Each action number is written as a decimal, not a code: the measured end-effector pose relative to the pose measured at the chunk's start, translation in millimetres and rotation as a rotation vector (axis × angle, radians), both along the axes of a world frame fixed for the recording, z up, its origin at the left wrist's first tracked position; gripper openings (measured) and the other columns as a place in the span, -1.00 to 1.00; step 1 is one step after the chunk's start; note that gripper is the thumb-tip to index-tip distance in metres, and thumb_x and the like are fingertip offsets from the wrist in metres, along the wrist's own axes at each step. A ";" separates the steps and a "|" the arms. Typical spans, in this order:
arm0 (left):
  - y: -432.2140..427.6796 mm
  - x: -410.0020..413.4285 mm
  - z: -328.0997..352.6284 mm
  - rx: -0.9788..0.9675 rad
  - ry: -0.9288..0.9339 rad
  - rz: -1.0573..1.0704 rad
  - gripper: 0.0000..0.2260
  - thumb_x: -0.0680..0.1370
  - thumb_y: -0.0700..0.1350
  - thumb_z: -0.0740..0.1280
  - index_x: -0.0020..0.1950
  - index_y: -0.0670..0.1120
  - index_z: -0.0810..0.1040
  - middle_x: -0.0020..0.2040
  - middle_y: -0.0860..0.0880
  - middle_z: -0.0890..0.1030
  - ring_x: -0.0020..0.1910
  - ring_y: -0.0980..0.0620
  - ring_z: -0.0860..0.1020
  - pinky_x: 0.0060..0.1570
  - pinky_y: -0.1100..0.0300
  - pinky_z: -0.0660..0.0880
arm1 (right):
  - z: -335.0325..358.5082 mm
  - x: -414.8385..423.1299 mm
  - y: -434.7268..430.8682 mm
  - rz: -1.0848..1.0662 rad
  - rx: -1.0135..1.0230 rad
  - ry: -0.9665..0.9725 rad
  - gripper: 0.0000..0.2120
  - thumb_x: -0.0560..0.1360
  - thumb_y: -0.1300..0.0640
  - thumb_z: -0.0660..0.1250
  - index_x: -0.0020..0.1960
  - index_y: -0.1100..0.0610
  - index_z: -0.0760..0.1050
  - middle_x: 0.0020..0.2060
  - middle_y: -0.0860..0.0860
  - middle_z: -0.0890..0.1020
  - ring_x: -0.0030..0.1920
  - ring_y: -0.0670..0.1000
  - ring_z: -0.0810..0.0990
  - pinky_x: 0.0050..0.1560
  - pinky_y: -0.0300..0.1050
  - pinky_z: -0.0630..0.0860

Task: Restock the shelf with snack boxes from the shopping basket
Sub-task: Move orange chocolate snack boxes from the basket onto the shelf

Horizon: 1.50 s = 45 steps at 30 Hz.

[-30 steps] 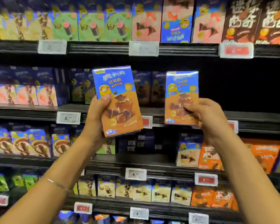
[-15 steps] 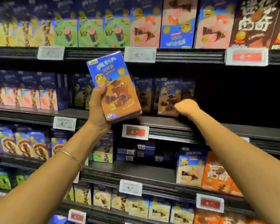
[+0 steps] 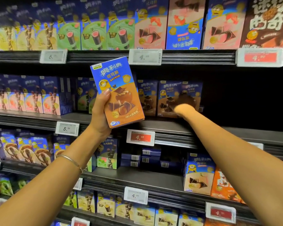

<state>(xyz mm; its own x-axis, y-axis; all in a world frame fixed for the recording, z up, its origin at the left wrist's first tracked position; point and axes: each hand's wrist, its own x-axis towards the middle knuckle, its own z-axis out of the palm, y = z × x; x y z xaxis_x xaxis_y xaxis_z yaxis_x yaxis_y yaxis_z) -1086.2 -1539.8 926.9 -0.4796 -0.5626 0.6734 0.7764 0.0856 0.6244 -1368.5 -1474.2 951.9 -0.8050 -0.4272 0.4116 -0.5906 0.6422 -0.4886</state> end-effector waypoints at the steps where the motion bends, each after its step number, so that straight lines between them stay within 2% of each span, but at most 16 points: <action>1: -0.8 0.4 -0.9 -0.003 -0.003 0.000 -0.33 0.31 0.21 0.64 0.28 -0.09 0.54 0.09 -0.01 0.76 0.04 0.00 0.74 0.02 0.07 0.67 | 0.2 -0.1 -0.8 -0.008 -0.013 -0.014 -0.28 0.53 -0.21 0.38 0.49 0.21 0.29 0.42 0.28 0.43 0.42 0.31 0.41 0.42 0.18 0.39; 6: -4.8 3.4 -4.4 -0.003 -0.064 0.026 -0.26 0.26 0.24 0.66 0.29 -0.10 0.53 0.08 -0.03 0.75 0.02 -0.02 0.74 0.02 0.05 0.67 | 8.4 17.9 13.3 -0.043 -0.045 -0.064 -0.15 0.51 -0.26 0.37 0.57 0.21 0.17 0.52 0.27 0.29 0.49 0.29 0.30 0.47 0.13 0.32; 8: -5.1 2.9 -5.8 -0.002 -0.064 0.035 -0.24 0.26 0.25 0.66 0.30 -0.11 0.52 0.09 -0.04 0.74 0.03 -0.03 0.73 0.03 0.03 0.67 | 11.3 37.7 29.0 0.039 -0.221 -0.053 -0.50 0.53 -0.17 0.35 0.30 0.16 0.47 0.32 0.23 0.52 0.27 0.25 0.51 0.22 0.05 0.49; 10: -1.7 -0.1 -6.6 0.013 -0.069 0.055 -0.15 0.25 0.27 0.66 0.35 -0.15 0.47 0.13 -0.07 0.72 0.04 -0.05 0.73 0.06 0.00 0.67 | 8.6 69.4 46.6 0.327 -0.500 -0.156 -0.74 0.54 -0.15 0.34 -0.07 0.05 0.49 -0.04 0.04 0.63 -0.05 0.08 0.60 -0.10 -0.05 0.54; 13: 5.1 -6.5 -7.3 0.033 -0.056 0.078 0.00 0.22 0.31 0.65 0.44 -0.22 0.38 0.22 -0.16 0.64 0.09 -0.11 0.68 0.15 -0.07 0.64 | 6.7 122.3 70.3 0.755 -0.538 -0.374 -0.61 0.46 -0.39 0.30 0.05 -0.10 0.49 0.01 -0.10 0.65 -0.02 -0.11 0.68 -0.02 -0.05 0.64; 15: 9.5 -8.7 -7.7 0.018 -0.052 0.094 0.09 0.22 0.33 0.64 0.50 -0.28 0.33 0.29 -0.26 0.56 0.14 -0.18 0.63 0.21 -0.14 0.59 | 4.9 142.2 76.7 0.864 -0.467 -0.465 -0.52 0.42 -0.43 0.31 0.15 -0.12 0.50 0.09 -0.10 0.65 0.05 -0.14 0.68 0.02 -0.03 0.64; 21: 16.8 -10.6 -8.4 0.004 -0.078 0.151 0.30 0.16 0.43 0.62 0.61 -0.30 0.19 0.51 -0.40 0.41 0.42 -0.41 0.48 0.43 -0.41 0.39 | 5.4 165.7 77.3 0.877 -0.390 -0.240 -0.64 0.50 -0.14 0.45 0.23 -0.04 0.53 0.12 -0.06 0.64 0.10 -0.05 0.66 0.04 0.04 0.67; 24: 20.2 -9.3 -8.5 0.024 -0.100 0.250 0.36 0.04 0.67 0.41 0.62 -0.16 0.27 0.46 -0.22 0.55 0.38 -0.26 0.59 0.31 -0.23 0.57 | 7.3 167.7 80.4 0.881 -0.403 -0.301 -0.73 0.53 -0.10 0.45 0.18 -0.05 0.58 0.06 -0.04 0.68 0.05 -0.01 0.69 -0.06 0.14 0.70; 27: 19.8 -9.7 -7.3 0.062 -0.104 0.319 0.34 -0.01 0.72 0.28 0.56 -0.13 0.39 0.33 -0.13 0.67 0.25 -0.14 0.69 0.21 -0.11 0.65 | 10.1 164.8 85.1 0.880 -0.418 -0.319 -0.77 0.53 -0.06 0.45 0.14 -0.02 0.61 0.02 -0.05 0.70 0.02 -0.03 0.70 -0.06 0.08 0.71; 31: 20.4 -12.0 -9.4 -0.003 -0.104 0.365 0.30 0.10 0.68 0.34 0.56 -0.21 0.30 0.36 -0.24 0.62 0.30 -0.30 0.63 0.28 -0.32 0.57 | 17.1 153.9 93.4 0.913 -0.441 -0.344 -0.79 0.55 0.05 0.44 0.14 0.09 0.64 -0.08 -0.09 0.73 -0.17 -0.25 0.69 -0.29 -0.46 0.51; 33: 19.7 -11.9 -11.6 -0.069 -0.115 0.392 0.28 0.14 0.66 0.36 0.54 -0.26 0.27 0.37 -0.28 0.59 0.32 -0.40 0.58 0.26 -0.44 0.53 | 22.7 148.1 99.1 0.920 -0.444 -0.362 -0.82 0.55 0.07 0.44 0.13 0.08 0.65 -0.10 -0.08 0.74 -0.20 -0.24 0.68 -0.26 -0.41 0.50; 36: 19.0 -9.3 -9.5 -0.115 -0.133 0.403 0.28 0.15 0.63 0.39 0.55 -0.29 0.29 0.42 -0.39 0.50 0.36 -0.46 0.53 0.28 -0.49 0.47 | 31.6 133.3 109.7 0.962 -0.419 -0.403 -0.80 0.54 0.09 0.43 0.14 0.08 0.66 -0.03 0.01 0.74 -0.07 -0.08 0.69 0.00 -0.17 0.54; 39: 21.6 -7.6 -7.0 -0.072 -0.159 0.449 0.21 0.21 0.55 0.50 0.54 -0.29 0.30 0.35 -0.32 0.59 0.21 -0.23 0.65 0.13 -0.17 0.63 | 36.0 103.2 127.0 0.995 -0.394 -0.545 -0.65 0.46 0.06 0.44 0.22 0.12 0.63 0.05 0.08 0.71 0.03 0.03 0.65 0.09 -0.03 0.49; 41: 14.9 -9.9 -10.1 -0.024 -0.171 0.506 -0.02 0.33 0.27 0.61 0.53 -0.25 0.32 0.17 -0.05 0.72 0.04 0.03 0.71 -0.01 0.09 0.65 | 34.0 77.1 140.1 0.972 -0.359 -0.582 -0.66 0.49 0.11 0.42 0.24 0.14 0.61 0.07 0.07 0.69 0.06 0.03 0.63 0.08 -0.06 0.48; 43: 8.6 -14.8 -12.8 -0.009 -0.185 0.518 -0.22 0.42 0.00 0.58 0.52 -0.22 0.33 0.05 0.09 0.74 -0.03 0.12 0.72 -0.07 0.19 0.64 | 29.3 51.0 151.4 0.874 -0.352 -0.591 -0.76 0.53 0.15 0.40 0.19 0.12 0.62 0.00 0.02 0.72 -0.01 -0.02 0.66 0.05 -0.11 0.50; 45: 8.2 -19.3 -10.8 -0.003 -0.198 0.509 -0.33 0.50 -0.11 0.55 0.52 -0.19 0.33 0.05 0.10 0.74 -0.03 0.11 0.73 -0.08 0.19 0.65 | 22.1 28.5 159.8 0.706 -0.373 -0.597 -0.86 0.54 0.16 0.40 0.10 0.08 0.60 -0.11 -0.04 0.74 -0.15 -0.08 0.69 -0.07 -0.13 0.54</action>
<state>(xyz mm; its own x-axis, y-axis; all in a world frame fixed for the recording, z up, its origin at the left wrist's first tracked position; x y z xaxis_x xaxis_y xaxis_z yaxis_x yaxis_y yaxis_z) -1105.5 -1531.6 916.1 -0.2652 -0.7551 0.5996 0.5042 0.4214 0.7538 -1340.0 -1314.4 973.9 -0.5350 -0.8137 0.2274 -0.3701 -0.0163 -0.9288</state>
